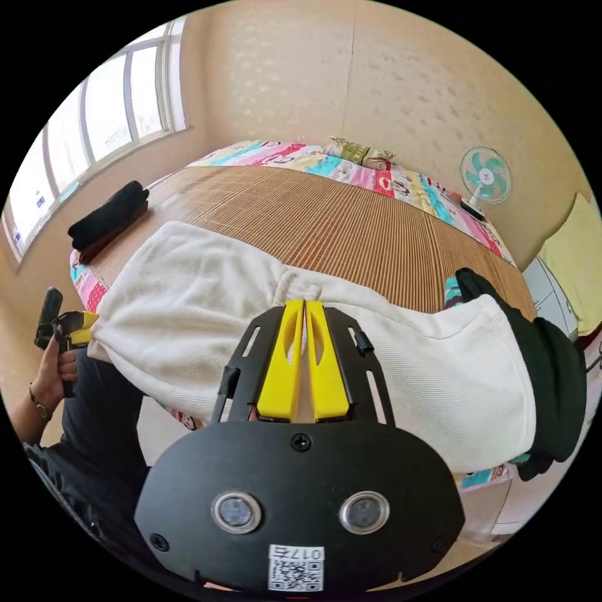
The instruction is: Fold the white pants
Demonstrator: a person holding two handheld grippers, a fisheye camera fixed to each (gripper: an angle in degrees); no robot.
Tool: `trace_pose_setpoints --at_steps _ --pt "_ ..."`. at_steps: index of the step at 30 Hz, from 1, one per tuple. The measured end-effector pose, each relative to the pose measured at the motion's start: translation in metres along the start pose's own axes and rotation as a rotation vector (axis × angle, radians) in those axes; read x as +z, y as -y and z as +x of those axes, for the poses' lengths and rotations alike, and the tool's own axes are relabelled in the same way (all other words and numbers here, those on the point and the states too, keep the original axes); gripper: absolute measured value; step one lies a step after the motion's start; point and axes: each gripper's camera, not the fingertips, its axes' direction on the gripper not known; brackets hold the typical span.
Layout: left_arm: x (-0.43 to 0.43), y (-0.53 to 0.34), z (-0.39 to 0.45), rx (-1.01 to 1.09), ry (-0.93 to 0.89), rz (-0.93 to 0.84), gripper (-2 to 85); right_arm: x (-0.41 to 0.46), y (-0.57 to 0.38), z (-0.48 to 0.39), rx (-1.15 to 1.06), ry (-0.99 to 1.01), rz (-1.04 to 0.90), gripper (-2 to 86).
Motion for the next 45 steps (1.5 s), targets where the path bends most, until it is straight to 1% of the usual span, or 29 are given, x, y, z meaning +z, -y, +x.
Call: trace_pose_setpoints --at_steps 1,2,3,4,5,6,9,10,12,13,15,16,18,20,21,24,26,28,29,30,31,33,35,37,39,40,41,43,45 --pt "0.000 0.001 -0.012 -0.042 -0.033 -0.008 16.0 -0.001 -0.001 0.001 0.012 0.012 0.008 0.5" --pt "-0.002 0.000 -0.019 -0.043 -0.117 -0.002 12.9 0.008 -0.002 0.001 0.033 0.023 -0.034 0.5" --pt "-0.003 0.000 -0.021 -0.039 -0.189 -0.001 11.3 0.031 -0.004 -0.003 0.029 -0.002 -0.148 0.5" --pt "-0.005 0.001 -0.025 -0.027 -0.350 -0.003 9.8 0.048 -0.006 -0.005 0.023 -0.023 -0.227 0.5" --pt "-0.011 0.002 -0.023 0.004 -0.454 0.008 8.8 0.077 -0.014 -0.012 0.032 -0.029 -0.353 0.5" --pt "-0.014 0.004 -0.018 0.032 -0.476 0.012 8.5 0.075 -0.023 -0.016 0.126 -0.036 -0.281 0.4" --pt "-0.052 0.019 0.021 0.222 -0.465 0.061 7.9 0.072 -0.025 -0.052 0.116 0.071 -0.245 0.4" --pt "-0.074 0.026 0.040 0.305 -0.427 0.083 7.9 0.072 -0.024 -0.060 0.113 0.116 -0.232 0.4" --pt "-0.105 0.035 0.070 0.417 -0.344 0.114 7.9 0.080 -0.017 -0.082 0.125 0.322 -0.195 0.5" --pt "-0.119 0.041 0.091 0.486 -0.281 0.111 7.8 0.083 -0.013 -0.087 0.125 0.367 -0.191 0.5" --pt "-0.126 0.048 0.124 0.601 -0.181 0.095 7.8 0.097 0.003 -0.103 0.121 0.500 -0.209 0.5" --pt "-0.119 0.054 0.143 0.652 -0.144 0.070 7.8 0.099 0.007 -0.105 0.127 0.523 -0.221 0.5" --pt "-0.094 0.060 0.168 0.715 -0.120 0.024 7.8 0.097 0.017 -0.102 0.144 0.569 -0.246 0.5" --pt "-0.039 0.063 0.194 0.783 -0.127 -0.041 8.0 0.090 0.016 -0.083 0.162 0.576 -0.237 0.5" --pt "-0.022 0.064 0.197 0.788 -0.140 -0.057 8.0 0.084 0.010 -0.062 0.197 0.596 -0.230 0.5" --pt "0.081 0.062 0.202 0.757 -0.229 -0.194 9.7 0.068 -0.022 0.008 0.302 0.668 -0.232 0.5" --pt "0.170 0.050 0.199 0.715 -0.314 -0.426 11.0 0.060 -0.052 0.051 0.372 0.672 -0.268 0.6" --pt "0.211 0.038 0.196 0.725 -0.402 -0.585 10.9 0.053 -0.085 0.089 0.430 0.672 -0.323 0.7" --pt "0.217 0.035 0.189 0.719 -0.415 -0.586 10.9 0.049 -0.105 0.113 0.468 0.704 -0.357 0.9" --pt "0.214 0.036 0.184 0.713 -0.400 -0.561 10.9 0.043 -0.122 0.134 0.508 0.735 -0.374 1.1" --pt "0.201 0.041 0.175 0.709 -0.340 -0.486 10.4 0.040 -0.129 0.143 0.526 0.752 -0.375 1.3" --pt "0.169 0.051 0.158 0.688 -0.164 -0.329 10.1 0.027 -0.149 0.171 0.584 0.823 -0.337 2.2" --pt "0.126 0.061 0.131 0.584 0.175 -0.109 11.1 0.023 -0.152 0.183 0.622 0.897 -0.283 3.8" --pt "0.111 0.067 0.109 0.499 0.344 -0.040 14.3 0.023 -0.145 0.191 0.656 0.964 -0.210 7.1" --pt "0.122 0.073 0.083 0.425 0.390 -0.128 15.5 0.025 -0.119 0.198 0.665 0.992 -0.106 11.1" --pt "0.145 0.075 0.063 0.339 0.365 -0.274 15.1 0.027 -0.110 0.199 0.659 0.981 -0.092 11.4" --pt "0.162 0.069 0.043 0.223 0.296 -0.329 14.1 0.036 -0.091 0.202 0.646 0.941 -0.111 11.8" --pt "0.168 0.050 0.042 0.206 0.266 -0.281 12.4 0.050 -0.061 0.211 0.607 0.853 -0.143 11.4" --pt "0.182 0.029 0.063 0.274 0.320 -0.316 11.7 0.055 -0.037 0.230 0.576 0.790 -0.105 10.8"
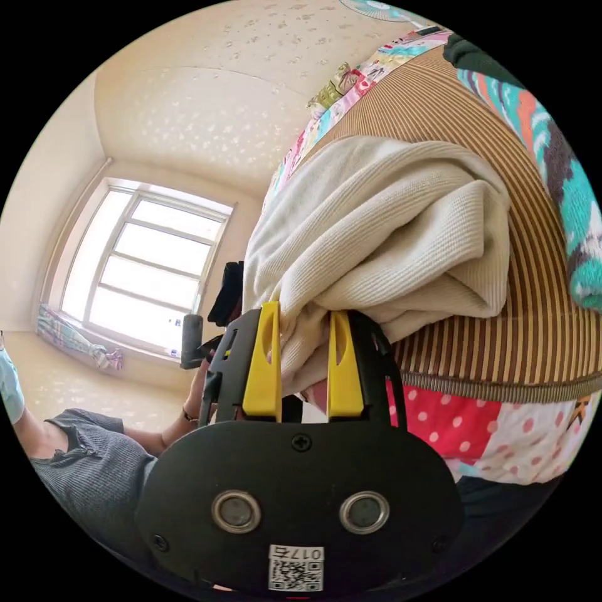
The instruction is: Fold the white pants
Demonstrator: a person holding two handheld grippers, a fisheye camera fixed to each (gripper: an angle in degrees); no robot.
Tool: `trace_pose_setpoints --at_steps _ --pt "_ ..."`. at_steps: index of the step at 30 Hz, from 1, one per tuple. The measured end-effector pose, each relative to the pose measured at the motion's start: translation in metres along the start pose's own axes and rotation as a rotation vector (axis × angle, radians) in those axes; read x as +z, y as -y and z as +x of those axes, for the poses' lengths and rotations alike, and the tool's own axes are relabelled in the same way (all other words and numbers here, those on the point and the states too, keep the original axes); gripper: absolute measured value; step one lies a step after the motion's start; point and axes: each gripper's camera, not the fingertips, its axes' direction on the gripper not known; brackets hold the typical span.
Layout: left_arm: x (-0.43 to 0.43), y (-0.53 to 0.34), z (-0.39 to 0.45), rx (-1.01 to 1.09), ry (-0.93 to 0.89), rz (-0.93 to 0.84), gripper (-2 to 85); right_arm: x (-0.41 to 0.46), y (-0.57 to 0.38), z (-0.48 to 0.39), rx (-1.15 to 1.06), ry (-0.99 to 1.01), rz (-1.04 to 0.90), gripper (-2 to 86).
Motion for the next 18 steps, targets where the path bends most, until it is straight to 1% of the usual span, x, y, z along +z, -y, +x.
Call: trace_pose_setpoints --at_steps 1,2,3,4,5,6,7,8,9,11,13,15,16,17,18 --pt "0.012 -0.003 0.023 0.061 0.001 -0.068 11.0 -0.006 0.003 0.001 0.014 -0.016 0.034 10.7" --pt "0.027 -0.005 0.046 0.144 -0.041 -0.172 9.2 -0.026 0.004 0.000 0.051 -0.062 0.138 10.1" --pt "0.035 -0.006 0.058 0.199 -0.076 -0.240 8.3 -0.047 0.000 -0.003 0.070 -0.104 0.237 9.2" --pt "0.044 -0.010 0.081 0.322 -0.170 -0.323 4.9 -0.057 -0.003 -0.006 0.059 -0.113 0.276 8.1" --pt "0.040 -0.014 0.097 0.398 -0.219 -0.316 3.6 -0.074 -0.009 -0.013 0.012 -0.112 0.330 5.9" --pt "0.034 -0.015 0.103 0.422 -0.210 -0.284 3.9 -0.083 -0.013 -0.019 -0.024 -0.104 0.345 5.7" --pt "0.015 -0.015 0.109 0.445 -0.143 -0.188 4.5 -0.086 -0.014 -0.021 -0.034 -0.104 0.333 5.6" --pt "-0.007 -0.012 0.110 0.436 -0.037 -0.071 4.9 -0.085 -0.014 -0.024 -0.054 -0.101 0.272 6.3" --pt "-0.018 -0.011 0.108 0.422 0.021 -0.005 5.8 -0.079 -0.014 -0.028 -0.083 -0.106 0.197 7.1" --pt "-0.056 -0.001 0.089 0.294 0.199 0.232 9.9 -0.067 -0.020 -0.035 -0.126 -0.136 0.117 8.1" --pt "-0.063 0.015 0.066 0.216 0.227 0.285 11.6 -0.047 -0.029 -0.046 -0.203 -0.161 0.036 7.0" --pt "-0.046 0.039 0.037 0.119 0.246 0.178 11.3 -0.017 -0.040 -0.058 -0.267 -0.265 -0.111 4.3" --pt "-0.025 0.053 0.017 0.071 0.203 0.046 10.3 -0.018 -0.046 -0.061 -0.289 -0.279 -0.108 4.0" --pt "-0.012 0.057 0.002 0.050 0.118 -0.026 8.7 -0.027 -0.059 -0.064 -0.304 -0.280 -0.068 3.6" --pt "-0.010 0.056 -0.003 0.042 0.091 -0.034 8.3 -0.034 -0.070 -0.057 -0.250 -0.283 -0.037 3.3"
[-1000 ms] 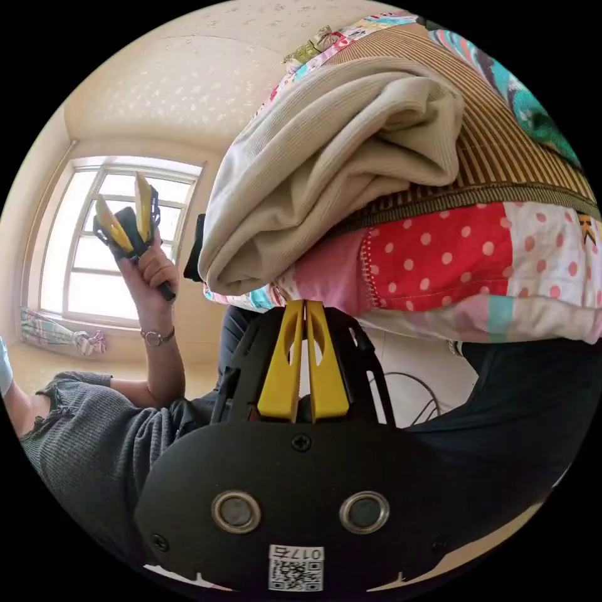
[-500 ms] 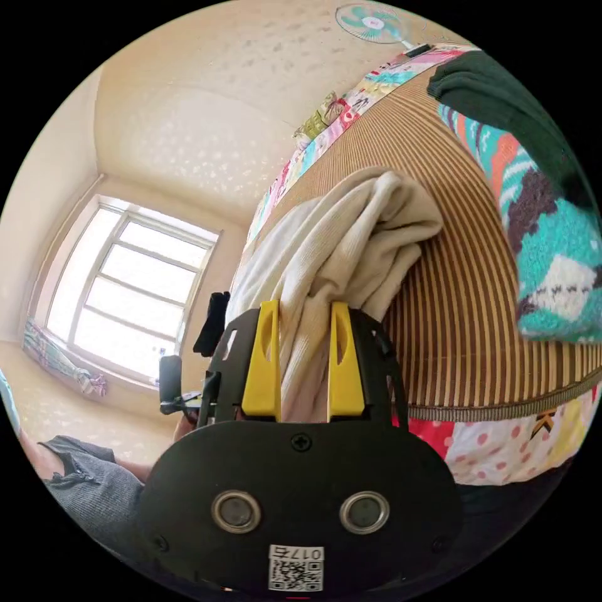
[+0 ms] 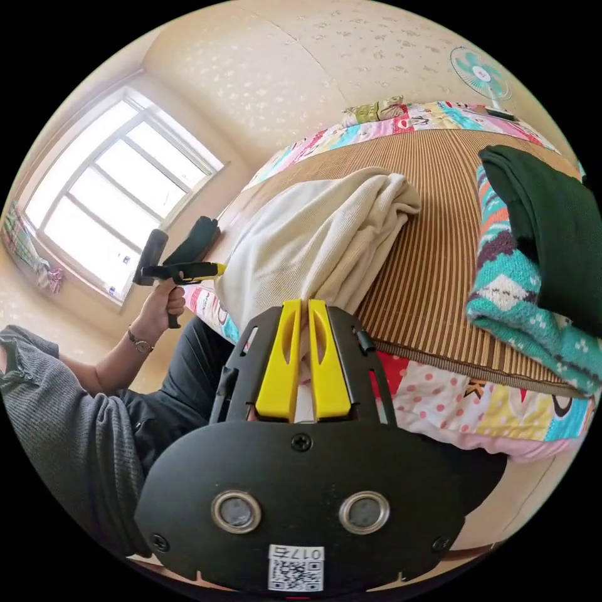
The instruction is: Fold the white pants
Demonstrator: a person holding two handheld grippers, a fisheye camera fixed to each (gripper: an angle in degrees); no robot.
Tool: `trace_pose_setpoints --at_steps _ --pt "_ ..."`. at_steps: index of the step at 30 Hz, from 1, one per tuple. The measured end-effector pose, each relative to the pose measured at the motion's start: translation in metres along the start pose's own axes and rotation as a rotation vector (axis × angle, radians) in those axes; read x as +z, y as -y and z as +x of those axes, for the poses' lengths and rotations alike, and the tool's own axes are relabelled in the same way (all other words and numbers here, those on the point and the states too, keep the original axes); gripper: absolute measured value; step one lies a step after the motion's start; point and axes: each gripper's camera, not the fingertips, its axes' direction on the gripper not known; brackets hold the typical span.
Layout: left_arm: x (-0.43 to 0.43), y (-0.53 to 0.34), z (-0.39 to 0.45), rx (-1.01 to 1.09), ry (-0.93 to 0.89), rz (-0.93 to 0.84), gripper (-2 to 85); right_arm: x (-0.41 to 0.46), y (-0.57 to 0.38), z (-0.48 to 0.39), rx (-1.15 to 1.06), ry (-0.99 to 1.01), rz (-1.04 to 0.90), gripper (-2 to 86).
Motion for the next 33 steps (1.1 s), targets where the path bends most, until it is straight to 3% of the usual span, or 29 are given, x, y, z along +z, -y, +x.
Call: trace_pose_setpoints --at_steps 3,6,11,15,20,22,23,25,26,28,30,33 --pt "-0.004 -0.014 -0.008 0.023 -0.102 0.028 6.6 0.017 -0.015 0.010 0.123 0.020 -0.107 2.7" --pt "-0.014 -0.025 -0.001 0.046 -0.120 0.054 6.3 0.001 0.014 -0.008 0.097 -0.011 -0.162 2.5" --pt "-0.011 -0.015 -0.006 0.016 -0.121 0.010 6.5 -0.052 0.083 -0.031 -0.005 -0.046 0.190 2.4" --pt "-0.001 -0.005 -0.013 -0.029 -0.154 -0.020 6.5 0.010 0.174 0.012 0.090 -0.120 0.045 5.8" --pt "-0.003 -0.008 -0.019 -0.055 -0.216 0.023 6.5 0.094 0.209 0.054 0.169 -0.145 -0.170 5.6" --pt "-0.003 -0.009 -0.019 -0.067 -0.214 0.033 6.5 0.081 0.206 0.049 0.145 -0.091 -0.100 3.6" --pt "-0.004 -0.010 -0.017 -0.063 -0.206 0.041 6.5 0.051 0.194 0.036 0.107 -0.070 0.058 2.6" --pt "-0.005 -0.008 -0.011 -0.057 -0.168 0.040 6.5 0.007 0.162 0.014 0.105 -0.169 0.303 1.4" --pt "-0.005 -0.006 -0.008 -0.052 -0.143 0.028 6.6 -0.010 0.143 0.005 0.139 -0.318 0.405 1.0" --pt "-0.008 0.000 -0.006 -0.058 -0.148 0.018 7.0 -0.007 0.136 0.010 0.160 -0.425 0.359 0.7" --pt "-0.013 0.011 -0.006 -0.079 -0.161 -0.034 7.9 0.019 0.141 0.031 0.136 -0.232 0.209 0.8" --pt "-0.045 0.030 0.005 -0.066 -0.134 -0.004 9.4 0.028 0.141 0.032 0.071 -0.070 0.203 1.8"
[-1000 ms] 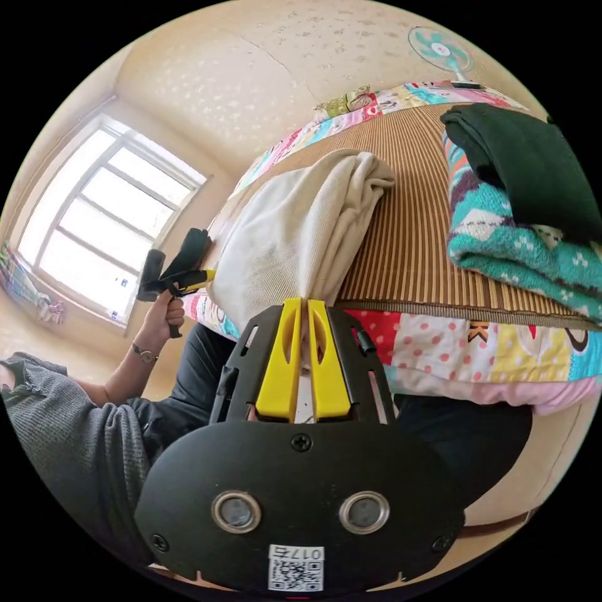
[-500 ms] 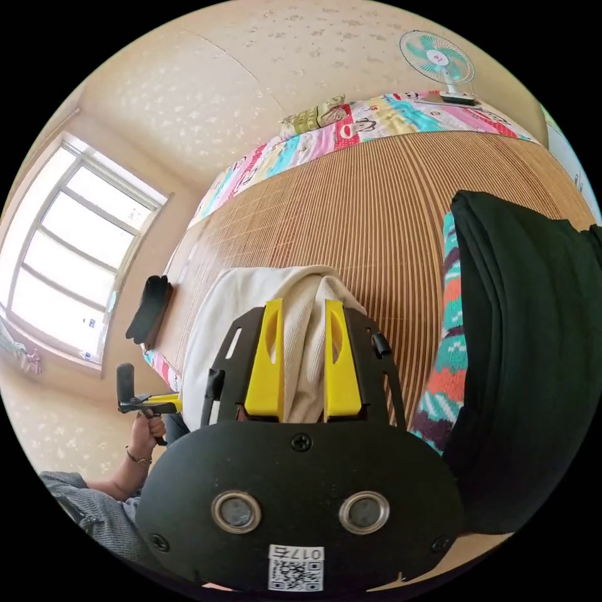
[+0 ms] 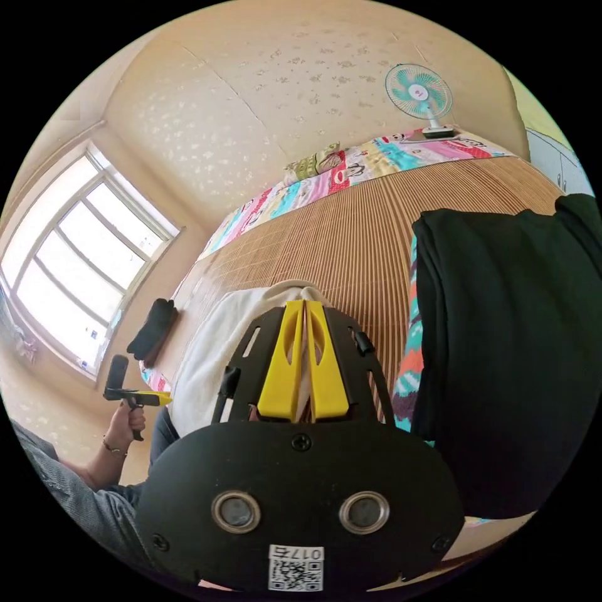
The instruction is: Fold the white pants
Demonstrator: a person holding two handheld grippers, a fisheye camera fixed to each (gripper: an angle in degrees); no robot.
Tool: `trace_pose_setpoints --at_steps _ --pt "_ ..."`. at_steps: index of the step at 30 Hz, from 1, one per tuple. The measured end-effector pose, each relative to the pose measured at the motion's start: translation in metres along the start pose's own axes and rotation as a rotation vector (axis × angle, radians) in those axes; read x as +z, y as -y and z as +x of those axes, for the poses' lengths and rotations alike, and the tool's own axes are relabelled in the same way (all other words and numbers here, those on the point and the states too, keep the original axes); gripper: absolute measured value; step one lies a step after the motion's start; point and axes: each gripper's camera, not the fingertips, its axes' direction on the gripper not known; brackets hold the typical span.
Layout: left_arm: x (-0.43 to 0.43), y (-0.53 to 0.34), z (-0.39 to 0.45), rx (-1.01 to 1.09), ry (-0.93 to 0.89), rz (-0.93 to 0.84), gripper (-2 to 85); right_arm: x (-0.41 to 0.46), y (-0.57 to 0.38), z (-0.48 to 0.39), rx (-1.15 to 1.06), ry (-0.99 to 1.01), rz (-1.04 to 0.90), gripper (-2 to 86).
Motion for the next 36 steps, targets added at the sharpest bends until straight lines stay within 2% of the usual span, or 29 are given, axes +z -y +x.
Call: trace_pose_setpoints --at_steps 2,5,9,12,13,15,18,21,24,28,30,32,33,35,36 --pt "-0.044 0.016 0.024 0.043 0.034 0.184 9.8 0.010 0.007 -0.005 -0.027 0.026 -0.016 3.1" --pt "-0.069 0.066 0.055 0.120 0.060 0.276 10.0 0.048 0.029 -0.014 -0.066 -0.001 -0.123 6.0" --pt "-0.028 0.173 0.065 0.107 0.139 0.107 14.4 0.111 0.049 -0.015 -0.046 -0.105 -0.288 6.1" --pt "0.023 0.246 0.053 0.049 0.289 0.037 16.1 0.128 0.053 -0.014 -0.037 -0.149 -0.311 5.9" --pt "0.047 0.268 0.042 0.008 0.317 -0.035 15.9 0.130 0.054 -0.013 -0.033 -0.149 -0.316 5.9" --pt "0.079 0.287 0.027 -0.026 0.231 -0.152 14.4 0.126 0.057 -0.009 -0.005 -0.166 -0.305 6.1" --pt "0.072 0.286 0.016 -0.068 0.123 -0.092 11.7 0.115 0.060 0.003 0.025 -0.135 -0.237 7.0" --pt "0.060 0.276 0.019 -0.025 0.099 -0.052 9.5 0.139 0.068 0.022 0.041 -0.040 -0.319 6.9" --pt "0.044 0.267 0.020 0.008 0.071 -0.008 7.8 0.163 0.074 0.025 0.022 -0.141 -0.412 6.3" --pt "0.011 0.254 0.006 -0.018 -0.157 0.093 6.2 0.161 0.081 0.017 -0.048 -0.185 -0.430 4.2" --pt "-0.003 0.245 -0.006 -0.043 -0.313 0.161 5.6 0.125 0.080 0.024 -0.027 -0.098 -0.276 2.9" --pt "-0.013 0.230 -0.026 -0.065 -0.568 0.268 5.2 0.080 0.068 0.028 -0.002 -0.030 -0.066 2.2" --pt "-0.014 0.226 -0.031 -0.080 -0.617 0.289 5.1 0.055 0.054 0.025 -0.012 -0.072 0.042 1.9" --pt "-0.007 0.220 -0.036 -0.103 -0.703 0.304 4.9 0.044 0.036 0.021 -0.012 -0.145 0.113 1.6" --pt "-0.005 0.219 -0.035 -0.114 -0.676 0.299 4.8 0.059 0.033 0.022 -0.018 -0.277 0.065 1.5"
